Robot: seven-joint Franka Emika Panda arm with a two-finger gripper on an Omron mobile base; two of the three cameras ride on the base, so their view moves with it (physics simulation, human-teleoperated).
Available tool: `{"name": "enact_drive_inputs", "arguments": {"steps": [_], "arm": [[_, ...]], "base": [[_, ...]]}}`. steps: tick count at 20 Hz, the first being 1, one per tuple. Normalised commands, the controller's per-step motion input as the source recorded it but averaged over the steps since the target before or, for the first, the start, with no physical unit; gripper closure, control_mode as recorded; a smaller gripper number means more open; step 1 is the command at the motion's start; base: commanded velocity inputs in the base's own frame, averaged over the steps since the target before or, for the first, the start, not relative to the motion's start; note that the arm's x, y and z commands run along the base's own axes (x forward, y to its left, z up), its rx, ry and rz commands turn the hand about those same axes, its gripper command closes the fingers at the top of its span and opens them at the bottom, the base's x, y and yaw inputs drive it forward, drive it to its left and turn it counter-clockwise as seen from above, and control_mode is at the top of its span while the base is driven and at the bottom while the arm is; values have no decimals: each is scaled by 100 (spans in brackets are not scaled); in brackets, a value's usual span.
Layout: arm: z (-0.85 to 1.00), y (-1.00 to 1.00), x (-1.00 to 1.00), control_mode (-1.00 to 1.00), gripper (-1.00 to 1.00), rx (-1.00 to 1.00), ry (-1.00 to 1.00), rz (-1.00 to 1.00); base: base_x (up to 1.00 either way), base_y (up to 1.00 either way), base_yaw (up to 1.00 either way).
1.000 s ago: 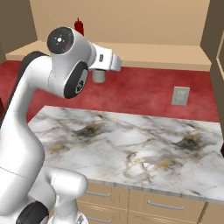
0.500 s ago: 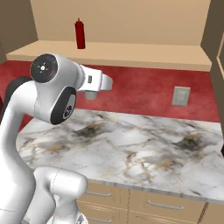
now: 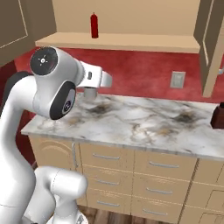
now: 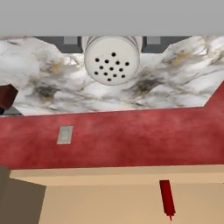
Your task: Collect the paprika, ketchup, and shaker from the cabinet and place them next to the stove.
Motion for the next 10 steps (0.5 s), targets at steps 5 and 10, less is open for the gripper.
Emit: {"name": "enact_drive_inputs", "arguments": {"steps": [5, 10], "arm": [[0, 0, 0, 100, 100, 0, 0, 0], [0, 0, 0, 100, 100, 0, 0, 0]], "base": [[-71, -42, 0], [-36, -58, 1]]}}
